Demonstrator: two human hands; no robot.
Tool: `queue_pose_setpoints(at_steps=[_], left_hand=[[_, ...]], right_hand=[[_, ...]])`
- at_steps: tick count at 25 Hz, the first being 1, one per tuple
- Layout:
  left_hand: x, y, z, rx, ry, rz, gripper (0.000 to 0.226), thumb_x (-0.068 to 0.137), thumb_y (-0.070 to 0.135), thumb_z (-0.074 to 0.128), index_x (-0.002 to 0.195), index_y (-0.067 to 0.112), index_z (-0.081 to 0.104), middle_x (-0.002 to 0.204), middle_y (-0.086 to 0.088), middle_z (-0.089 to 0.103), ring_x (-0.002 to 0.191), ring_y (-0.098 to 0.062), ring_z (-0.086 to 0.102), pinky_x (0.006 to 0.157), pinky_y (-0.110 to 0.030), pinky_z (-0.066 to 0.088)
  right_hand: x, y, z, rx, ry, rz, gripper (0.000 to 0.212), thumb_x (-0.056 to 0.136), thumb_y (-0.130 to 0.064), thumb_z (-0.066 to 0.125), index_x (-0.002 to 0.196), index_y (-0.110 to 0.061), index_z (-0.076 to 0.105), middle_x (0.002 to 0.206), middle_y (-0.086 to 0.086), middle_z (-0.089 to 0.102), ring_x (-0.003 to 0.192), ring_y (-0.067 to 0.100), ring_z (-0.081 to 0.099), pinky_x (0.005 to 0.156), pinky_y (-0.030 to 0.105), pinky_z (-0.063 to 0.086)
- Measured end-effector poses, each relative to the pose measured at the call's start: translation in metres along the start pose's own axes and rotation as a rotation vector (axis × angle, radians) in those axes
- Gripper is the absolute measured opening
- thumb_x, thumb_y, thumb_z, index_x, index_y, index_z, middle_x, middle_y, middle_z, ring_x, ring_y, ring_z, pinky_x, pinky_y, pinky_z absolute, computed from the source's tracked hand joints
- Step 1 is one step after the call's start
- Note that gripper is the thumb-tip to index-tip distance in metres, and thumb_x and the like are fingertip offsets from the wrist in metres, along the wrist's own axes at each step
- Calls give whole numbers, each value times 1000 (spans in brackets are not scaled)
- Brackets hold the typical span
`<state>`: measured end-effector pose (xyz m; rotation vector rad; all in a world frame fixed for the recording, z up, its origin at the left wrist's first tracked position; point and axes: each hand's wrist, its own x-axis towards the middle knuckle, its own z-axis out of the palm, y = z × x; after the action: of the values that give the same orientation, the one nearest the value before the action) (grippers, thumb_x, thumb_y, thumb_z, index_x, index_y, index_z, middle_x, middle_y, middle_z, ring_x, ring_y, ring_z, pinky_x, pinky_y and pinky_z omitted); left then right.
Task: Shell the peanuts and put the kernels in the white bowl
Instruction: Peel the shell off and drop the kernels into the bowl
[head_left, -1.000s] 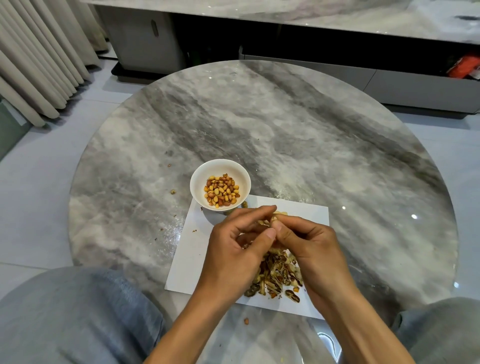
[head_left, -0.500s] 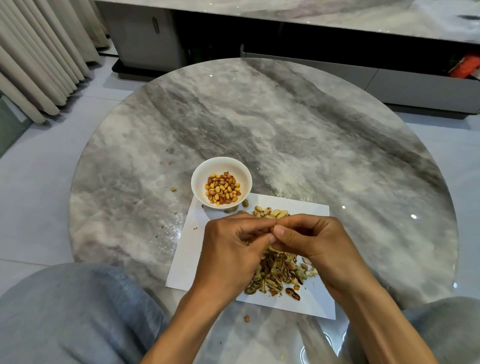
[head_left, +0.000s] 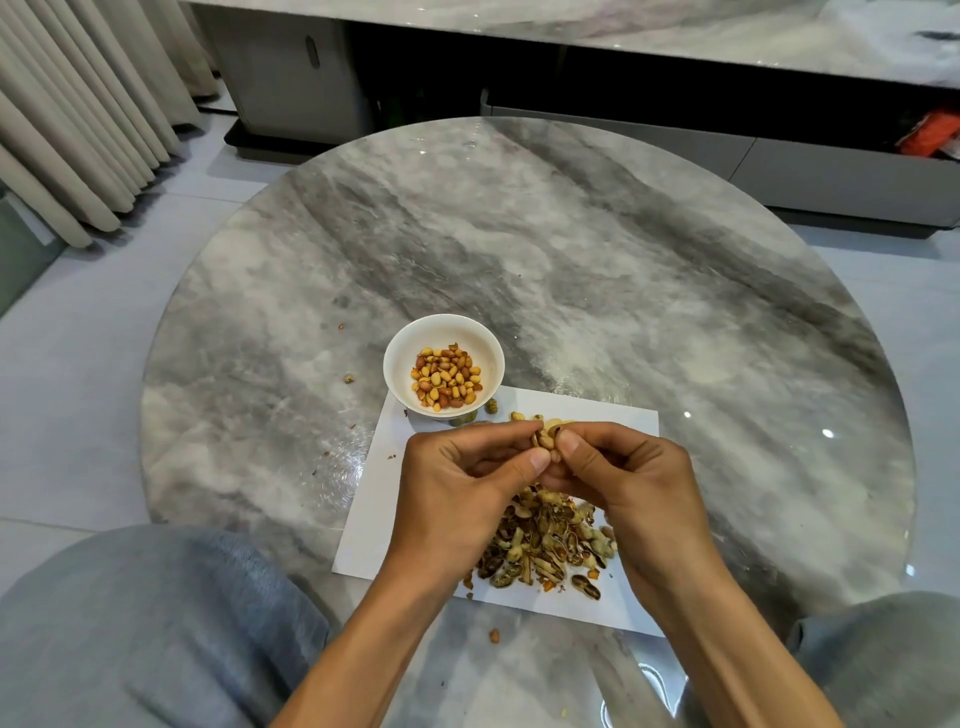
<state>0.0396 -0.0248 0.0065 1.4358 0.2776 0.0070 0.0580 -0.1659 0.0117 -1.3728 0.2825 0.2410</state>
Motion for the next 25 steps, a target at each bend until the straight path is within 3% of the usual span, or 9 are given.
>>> queue_pose_setpoints(at_steps=[5,8,13,16,18,22,25], left_hand=[[1,-4,4,-44,41,-76,29,83,-3,73,102,20,77,93,1,78,90,-14,74,81,-25,59],[2,-10,10,-179,122,-248,26,89,-4,65,98,17,78,97,-3,78,93,-14,73,80,-21,57],[3,-8,15,-662,129,-483,27,88,-12,49,98,-4,74,106,-19,74,102,-22,72,79,-22,60],[4,-6,15,-814,108,-532,26,85,-12,48,91,-7,73,100,-22,73,96,-23,73,77,-24,61],[5,-6,15,-843,103,-546,25,86,-12,48,88,-6,73,98,-21,72,95,-23,73,77,-24,61],[4,-3,15,-851,97,-549,21,71,-4,63,89,-6,74,98,-20,73,94,-22,73,75,-23,61],[5,-4,15,-860,119,-580,24,78,-5,63,100,-7,71,102,-19,73,92,-19,74,76,-24,61]], right_hand=[[3,5,1,204,2,165,14,76,-13,69,80,-2,76,76,13,72,71,17,71,71,27,62],[2,11,5,229,35,177,11,84,-8,68,82,-4,77,80,13,74,76,22,72,73,27,62],[-5,22,15,-307,105,-228,17,87,-5,72,90,-20,80,85,-5,77,84,11,73,78,26,56],[-5,23,14,-509,79,-492,18,87,-6,73,93,-22,80,89,-10,75,89,10,71,77,22,53],[-3,24,12,-580,63,-580,14,87,-10,73,95,-20,80,92,-11,74,91,12,70,79,26,54],[-2,18,12,-342,46,-355,14,84,-6,76,90,-18,79,88,-5,77,88,16,73,81,34,57],[-3,10,14,-164,61,-207,12,82,-6,76,84,-17,79,84,2,77,82,17,73,76,27,57]])
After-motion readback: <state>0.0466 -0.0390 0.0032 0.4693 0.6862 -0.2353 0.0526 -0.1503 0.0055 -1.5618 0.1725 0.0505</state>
